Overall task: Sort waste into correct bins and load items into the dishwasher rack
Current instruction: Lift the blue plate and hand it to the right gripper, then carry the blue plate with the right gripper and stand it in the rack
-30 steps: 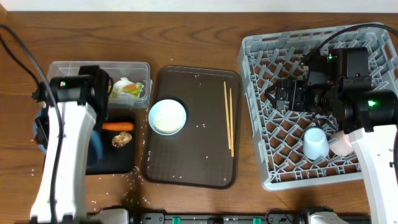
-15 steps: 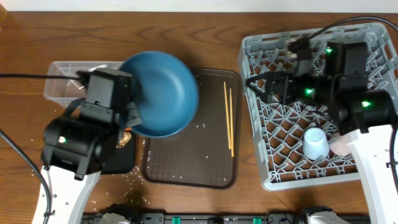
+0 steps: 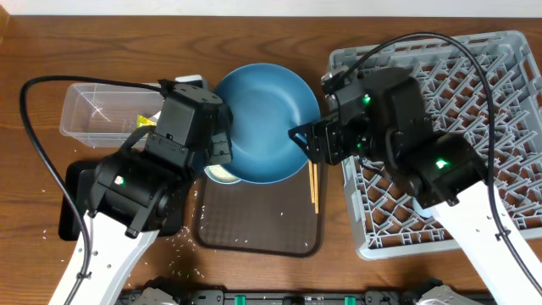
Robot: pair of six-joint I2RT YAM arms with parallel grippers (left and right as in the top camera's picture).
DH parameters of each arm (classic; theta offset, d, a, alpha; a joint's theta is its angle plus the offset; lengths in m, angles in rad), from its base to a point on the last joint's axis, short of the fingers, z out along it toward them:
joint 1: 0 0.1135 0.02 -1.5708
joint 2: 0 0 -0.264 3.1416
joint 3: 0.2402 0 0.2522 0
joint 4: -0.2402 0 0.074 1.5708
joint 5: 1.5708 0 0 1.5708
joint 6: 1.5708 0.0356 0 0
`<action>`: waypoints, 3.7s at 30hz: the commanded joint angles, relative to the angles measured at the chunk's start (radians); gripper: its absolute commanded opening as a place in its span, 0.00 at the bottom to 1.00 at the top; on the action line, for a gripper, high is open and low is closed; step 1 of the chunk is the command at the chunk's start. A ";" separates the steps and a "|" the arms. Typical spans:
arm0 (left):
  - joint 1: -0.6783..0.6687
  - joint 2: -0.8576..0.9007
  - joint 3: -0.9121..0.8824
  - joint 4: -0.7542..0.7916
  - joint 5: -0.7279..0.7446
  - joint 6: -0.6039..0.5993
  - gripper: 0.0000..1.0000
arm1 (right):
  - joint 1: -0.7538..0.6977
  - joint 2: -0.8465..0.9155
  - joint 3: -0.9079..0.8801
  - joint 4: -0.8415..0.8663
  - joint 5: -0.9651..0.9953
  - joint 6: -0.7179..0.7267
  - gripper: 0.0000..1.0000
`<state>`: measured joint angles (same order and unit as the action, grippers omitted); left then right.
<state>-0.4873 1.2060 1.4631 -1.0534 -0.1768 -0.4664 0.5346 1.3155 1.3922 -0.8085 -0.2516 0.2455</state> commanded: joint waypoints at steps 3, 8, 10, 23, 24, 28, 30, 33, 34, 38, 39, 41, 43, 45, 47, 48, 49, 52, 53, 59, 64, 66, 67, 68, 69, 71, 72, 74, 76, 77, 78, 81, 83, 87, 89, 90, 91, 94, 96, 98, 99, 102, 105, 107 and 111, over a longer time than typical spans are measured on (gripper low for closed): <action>-0.028 -0.023 0.019 0.009 0.010 0.010 0.06 | 0.015 0.042 0.001 -0.003 0.181 0.031 0.73; -0.051 -0.031 0.019 0.008 0.010 0.023 0.06 | 0.015 0.071 0.001 0.031 0.094 0.016 0.47; -0.061 -0.031 0.019 0.009 0.010 0.023 0.06 | 0.015 0.071 0.001 0.063 0.002 -0.064 0.32; -0.069 -0.032 0.019 0.027 0.009 0.025 0.74 | -0.006 0.047 0.001 0.034 0.133 -0.091 0.01; -0.069 -0.033 0.019 0.029 0.009 0.025 0.80 | -0.009 0.041 0.001 0.027 0.177 -0.076 0.01; -0.069 -0.047 0.020 0.052 0.009 0.025 1.00 | -0.034 0.020 0.001 -0.027 0.434 0.022 0.01; -0.069 -0.061 0.021 0.067 0.009 0.025 0.98 | -0.057 0.012 0.001 -0.064 0.576 0.032 0.01; -0.069 -0.085 0.021 0.074 0.009 0.026 0.98 | -0.094 -0.002 0.001 -0.104 0.796 0.042 0.01; -0.069 -0.092 0.021 0.074 0.009 0.029 0.98 | -0.106 -0.006 0.001 -0.114 0.875 0.051 0.01; -0.069 -0.116 0.021 0.072 0.009 0.056 0.98 | -0.162 -0.005 0.001 -0.105 1.308 0.054 0.01; -0.069 -0.119 0.020 0.071 0.009 0.055 0.98 | -0.178 -0.002 0.001 -0.089 1.386 0.054 0.01; -0.069 -0.123 0.020 0.067 0.009 0.056 0.98 | -0.227 0.010 0.001 -0.041 1.509 0.050 0.01; -0.069 -0.123 0.020 0.064 0.009 0.056 0.98 | -0.277 0.024 0.001 0.005 1.535 0.007 0.01; -0.069 -0.123 0.020 0.063 0.009 0.066 0.98 | -0.339 0.045 0.001 0.060 1.536 -0.058 0.01; -0.069 -0.123 0.020 0.061 0.009 0.090 0.98 | -0.397 0.071 0.001 0.105 1.549 -0.111 0.01; -0.069 -0.123 0.020 0.060 0.009 0.098 0.98 | -0.425 0.085 0.001 0.125 1.563 -0.128 0.01; -0.069 -0.123 0.020 0.058 0.009 0.104 0.98 | -0.460 0.101 0.001 0.155 1.581 -0.151 0.01; -0.069 -0.123 0.020 0.053 0.009 0.107 0.98 | -0.541 0.154 0.001 0.264 1.518 -0.311 0.01; -0.069 -0.123 0.020 0.053 0.009 0.107 0.98 | -0.556 0.170 0.001 0.291 1.459 -0.392 0.01; -0.069 -0.122 0.020 0.052 0.009 0.107 0.98 | -0.570 0.261 0.001 0.465 1.453 -0.652 0.01; -0.069 -0.122 0.020 0.041 0.009 0.107 0.98 | -0.570 0.311 0.001 0.546 1.452 -0.772 0.01; -0.069 -0.122 0.020 0.041 0.009 0.107 0.98 | -0.560 0.329 0.001 0.536 1.452 -0.776 0.01; -0.069 -0.122 0.020 0.042 0.009 0.107 0.98 | -0.554 0.338 0.001 0.534 1.452 -0.776 0.01; -0.069 -0.122 0.020 0.042 0.009 0.107 0.98 | -0.549 0.346 0.001 0.531 1.452 -0.782 0.01; -0.069 -0.122 0.020 0.041 0.009 0.107 0.98 | -0.544 0.356 0.001 0.529 1.452 -0.797 0.01; -0.069 -0.122 0.020 0.038 0.009 0.107 0.98 | -0.540 0.372 0.001 0.528 1.452 -0.824 0.01; -0.069 -0.122 0.020 0.037 0.009 0.107 0.98 | -0.540 0.380 0.001 0.528 1.452 -0.826 0.02; -0.069 -0.122 0.020 0.032 0.009 0.107 0.98 | -0.540 0.391 0.001 0.528 1.452 -0.826 0.02; -0.069 -0.122 0.020 0.029 0.009 0.107 0.98 | -0.539 0.401 0.001 0.528 1.452 -0.826 0.02; -0.069 -0.122 0.020 0.029 0.009 0.107 0.98 | -0.537 0.406 0.001 0.528 1.452 -0.825 0.03; -0.069 -0.122 0.020 0.029 0.009 0.107 0.98 | -0.535 0.410 0.001 0.528 1.452 -0.823 0.03; -0.069 -0.122 0.020 0.026 0.009 0.107 0.98 | -0.533 0.426 0.001 0.527 1.452 -0.823 0.04; -0.069 -0.122 0.020 0.019 0.009 0.107 0.98 | -0.533 0.436 0.001 0.517 1.452 -0.823 0.07; -0.069 -0.122 0.020 0.015 0.009 0.107 0.98 | -0.517 0.440 0.001 0.482 1.439 -0.820 0.21; -0.069 -0.122 0.020 0.015 0.009 0.107 0.98 | -0.507 0.440 0.001 0.470 1.436 -0.820 0.36; -0.069 -0.122 0.020 0.015 0.009 0.107 0.98 | -0.501 0.440 0.001 0.460 1.428 -0.821 0.40; -0.069 -0.122 0.020 0.015 0.009 0.107 0.98 | -0.497 0.440 0.001 0.447 1.415 -0.828 0.44; -0.069 -0.122 0.020 0.011 0.009 0.107 0.98 | -0.487 0.440 0.001 0.421 1.394 -0.830 0.49; -0.069 -0.122 0.020 0.008 0.009 0.107 0.98 | -0.475 0.440 0.001 0.407 1.392 -0.830 0.50; -0.069 -0.122 0.020 0.005 0.009 0.107 0.98 | -0.463 0.440 0.001 0.408 1.396 -0.830 0.52; -0.069 -0.122 0.020 0.005 0.009 0.107 0.98 | -0.458 0.440 0.001 0.408 1.396 -0.831 0.54; -0.069 -0.122 0.020 0.003 0.009 0.107 0.98 | -0.435 0.439 0.001 0.407 1.395 -0.830 0.56; -0.069 -0.122 0.020 0.003 0.009 0.107 0.98 | -0.405 0.438 0.001 0.402 1.380 -0.834 0.65; -0.069 -0.122 0.020 0.003 0.009 0.107 0.98 | -0.385 0.436 0.001 0.374 1.332 -0.842 0.68; -0.069 -0.120 0.020 0.003 0.009 0.107 0.98 | -0.352 0.424 0.001 0.356 1.308 -0.757 0.79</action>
<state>-0.5529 1.0855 1.4647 -1.0477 -0.1635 -0.3683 0.1581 1.7477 1.3865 -0.4488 1.0828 -0.5743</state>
